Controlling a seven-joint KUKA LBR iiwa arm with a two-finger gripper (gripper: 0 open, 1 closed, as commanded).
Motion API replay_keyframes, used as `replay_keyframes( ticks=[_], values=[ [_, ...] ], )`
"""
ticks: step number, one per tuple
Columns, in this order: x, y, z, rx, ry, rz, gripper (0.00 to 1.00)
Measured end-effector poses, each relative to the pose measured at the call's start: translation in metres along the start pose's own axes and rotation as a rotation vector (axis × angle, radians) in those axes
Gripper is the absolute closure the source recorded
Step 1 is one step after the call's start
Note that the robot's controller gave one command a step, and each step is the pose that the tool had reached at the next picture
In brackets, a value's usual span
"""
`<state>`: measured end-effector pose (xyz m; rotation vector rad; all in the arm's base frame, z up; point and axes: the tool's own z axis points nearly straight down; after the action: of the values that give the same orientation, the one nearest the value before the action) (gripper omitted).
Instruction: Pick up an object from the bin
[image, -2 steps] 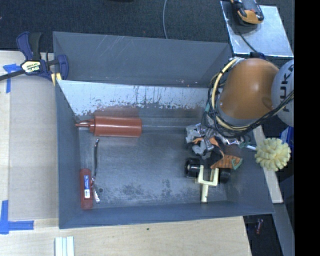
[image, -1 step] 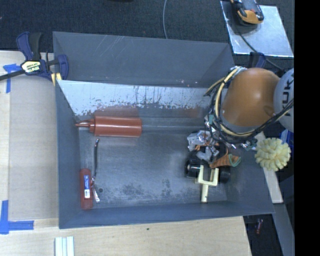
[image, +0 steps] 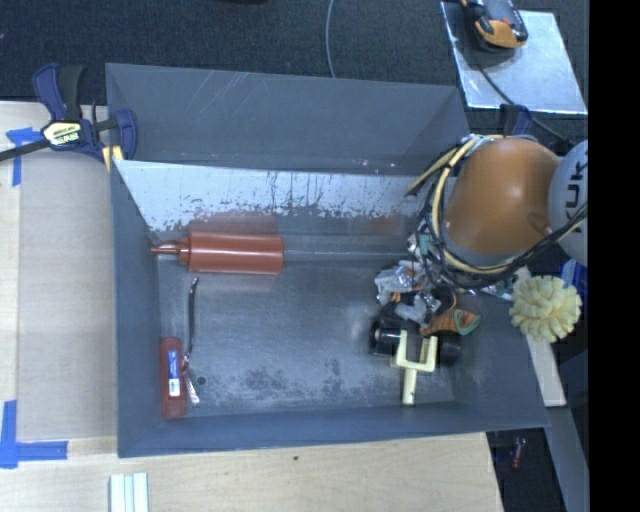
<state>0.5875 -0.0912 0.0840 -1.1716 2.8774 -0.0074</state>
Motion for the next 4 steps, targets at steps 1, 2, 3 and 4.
replay_keyframes(
  ticks=[1,2,3,4],
  values=[
    [0.012,0.005,0.004,0.002,-0.003,0.283,1.0],
    [0.014,0.006,0.008,0.006,-0.008,0.091,1.0],
    [0.063,0.008,0.01,0.008,-0.009,0.056,1.0],
    [0.026,0.001,0.011,0.016,-0.022,0.044,1.0]
  ],
)
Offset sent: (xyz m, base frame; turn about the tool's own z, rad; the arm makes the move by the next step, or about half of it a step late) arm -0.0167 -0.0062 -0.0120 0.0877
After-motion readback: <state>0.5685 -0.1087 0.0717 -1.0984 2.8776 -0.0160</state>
